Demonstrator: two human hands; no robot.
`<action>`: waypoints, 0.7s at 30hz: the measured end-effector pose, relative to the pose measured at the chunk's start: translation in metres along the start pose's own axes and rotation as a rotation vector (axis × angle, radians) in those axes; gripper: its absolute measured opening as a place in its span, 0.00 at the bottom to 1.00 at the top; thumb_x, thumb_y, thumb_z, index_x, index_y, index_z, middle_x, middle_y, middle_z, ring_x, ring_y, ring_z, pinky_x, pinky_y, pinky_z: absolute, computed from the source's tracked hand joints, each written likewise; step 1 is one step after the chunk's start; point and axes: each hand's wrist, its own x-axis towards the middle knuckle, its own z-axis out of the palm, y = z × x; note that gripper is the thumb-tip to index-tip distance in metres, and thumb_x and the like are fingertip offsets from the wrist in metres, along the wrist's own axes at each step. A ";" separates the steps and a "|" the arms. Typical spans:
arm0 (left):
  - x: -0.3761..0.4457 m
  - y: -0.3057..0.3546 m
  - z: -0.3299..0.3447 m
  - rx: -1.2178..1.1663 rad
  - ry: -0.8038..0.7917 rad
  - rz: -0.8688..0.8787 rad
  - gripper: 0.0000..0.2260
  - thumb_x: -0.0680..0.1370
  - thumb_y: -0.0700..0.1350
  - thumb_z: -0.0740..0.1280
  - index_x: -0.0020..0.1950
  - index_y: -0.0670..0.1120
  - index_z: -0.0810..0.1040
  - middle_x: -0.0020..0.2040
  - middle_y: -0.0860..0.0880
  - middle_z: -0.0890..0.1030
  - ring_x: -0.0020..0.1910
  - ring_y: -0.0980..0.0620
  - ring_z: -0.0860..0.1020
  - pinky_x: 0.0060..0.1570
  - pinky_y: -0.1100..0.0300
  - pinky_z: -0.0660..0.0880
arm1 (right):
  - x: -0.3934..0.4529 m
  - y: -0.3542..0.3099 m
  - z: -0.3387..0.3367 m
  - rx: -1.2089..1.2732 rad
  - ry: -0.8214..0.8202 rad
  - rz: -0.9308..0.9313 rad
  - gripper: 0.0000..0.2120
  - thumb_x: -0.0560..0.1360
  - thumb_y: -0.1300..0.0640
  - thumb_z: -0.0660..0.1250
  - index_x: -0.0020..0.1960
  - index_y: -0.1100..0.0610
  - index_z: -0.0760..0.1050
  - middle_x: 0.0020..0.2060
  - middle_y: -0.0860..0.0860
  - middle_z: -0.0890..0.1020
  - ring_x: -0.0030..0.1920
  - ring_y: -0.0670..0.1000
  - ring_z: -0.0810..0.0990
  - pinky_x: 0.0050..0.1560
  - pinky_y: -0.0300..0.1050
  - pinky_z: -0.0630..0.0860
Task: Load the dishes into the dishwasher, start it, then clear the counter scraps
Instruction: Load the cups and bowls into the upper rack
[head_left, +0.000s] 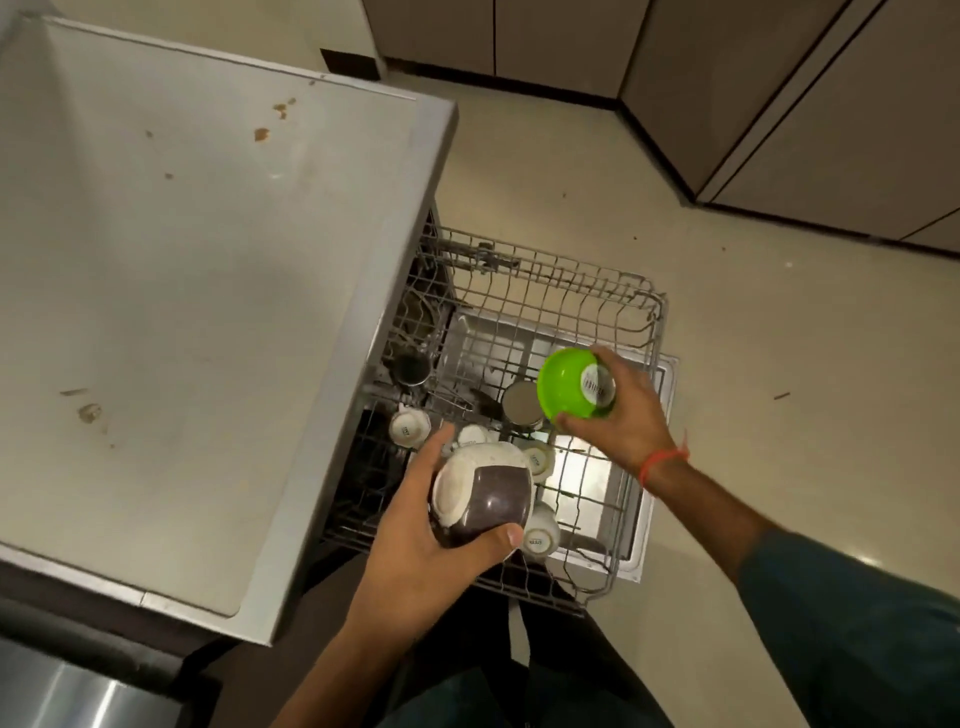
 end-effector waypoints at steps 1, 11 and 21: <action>0.003 -0.002 0.000 0.012 -0.010 0.000 0.42 0.70 0.43 0.82 0.75 0.68 0.64 0.64 0.70 0.76 0.63 0.65 0.78 0.60 0.65 0.77 | 0.013 0.005 0.000 -0.044 0.015 -0.004 0.46 0.61 0.52 0.84 0.75 0.47 0.67 0.65 0.55 0.71 0.67 0.54 0.69 0.63 0.39 0.64; 0.079 -0.047 0.024 0.027 -0.060 -0.061 0.47 0.64 0.55 0.81 0.78 0.66 0.61 0.70 0.63 0.75 0.67 0.60 0.76 0.65 0.51 0.78 | 0.100 0.077 0.033 -0.403 0.066 -0.032 0.45 0.64 0.50 0.81 0.76 0.46 0.63 0.70 0.57 0.66 0.70 0.61 0.65 0.68 0.59 0.71; 0.107 -0.099 0.049 -0.021 -0.006 -0.131 0.46 0.65 0.52 0.83 0.77 0.66 0.63 0.71 0.66 0.73 0.69 0.62 0.75 0.65 0.52 0.78 | 0.141 0.123 0.067 -0.403 0.179 -0.091 0.45 0.63 0.55 0.81 0.76 0.51 0.65 0.72 0.60 0.66 0.72 0.62 0.65 0.72 0.53 0.66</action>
